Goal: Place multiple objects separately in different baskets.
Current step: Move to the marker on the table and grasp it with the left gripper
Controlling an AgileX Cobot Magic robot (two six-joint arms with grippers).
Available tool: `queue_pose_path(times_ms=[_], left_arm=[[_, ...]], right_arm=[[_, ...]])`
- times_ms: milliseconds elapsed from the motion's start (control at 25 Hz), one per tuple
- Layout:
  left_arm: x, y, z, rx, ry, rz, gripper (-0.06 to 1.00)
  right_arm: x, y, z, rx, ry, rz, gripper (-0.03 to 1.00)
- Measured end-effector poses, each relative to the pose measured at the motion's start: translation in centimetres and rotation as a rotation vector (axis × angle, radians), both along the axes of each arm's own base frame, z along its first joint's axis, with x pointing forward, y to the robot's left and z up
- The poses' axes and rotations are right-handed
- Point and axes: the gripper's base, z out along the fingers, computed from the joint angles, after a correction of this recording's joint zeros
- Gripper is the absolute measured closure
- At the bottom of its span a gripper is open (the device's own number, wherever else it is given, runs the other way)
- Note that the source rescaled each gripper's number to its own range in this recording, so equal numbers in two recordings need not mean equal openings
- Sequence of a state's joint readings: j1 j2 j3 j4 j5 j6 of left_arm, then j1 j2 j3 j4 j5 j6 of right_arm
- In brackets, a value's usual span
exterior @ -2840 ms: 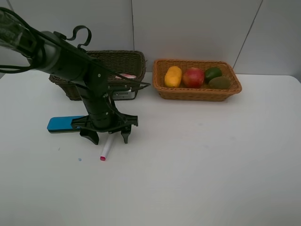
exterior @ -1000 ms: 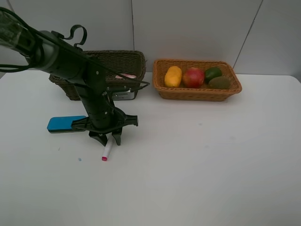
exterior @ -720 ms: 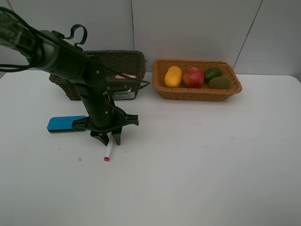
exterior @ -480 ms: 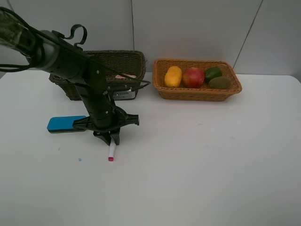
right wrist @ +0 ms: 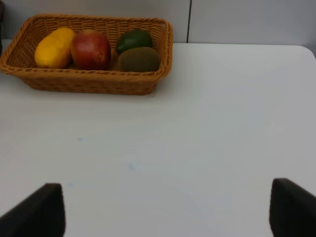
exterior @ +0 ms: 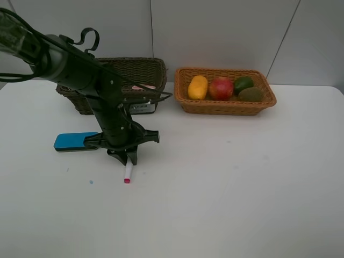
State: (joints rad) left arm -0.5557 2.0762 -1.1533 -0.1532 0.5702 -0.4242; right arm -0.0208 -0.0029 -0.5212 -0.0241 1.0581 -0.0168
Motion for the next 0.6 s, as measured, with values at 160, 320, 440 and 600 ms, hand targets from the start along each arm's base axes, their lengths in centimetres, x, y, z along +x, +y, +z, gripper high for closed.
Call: queue_pose_path(times_ms=[160,320,440,600], left_arm=[[0.17,-0.10,0.01,-0.011,-0.019,0.004,0.94],[0.22,-0.12,0.02,-0.013,-0.023,0.005,0.94],[0.22,-0.12,0.02,-0.013,-0.023,0.005,0.94],[0.18,-0.12,0.02,-0.013,-0.019,0.005,0.94]], right_arm=[[0.00,0.00,0.00,0.000,0.000,0.000,-0.03],[0.00,0.00,0.00,0.000,0.000,0.000,-0.03],[0.00,0.00,0.00,0.000,0.000,0.000,-0.03],[0.00,0.00,0.00,0.000,0.000,0.000,-0.03]])
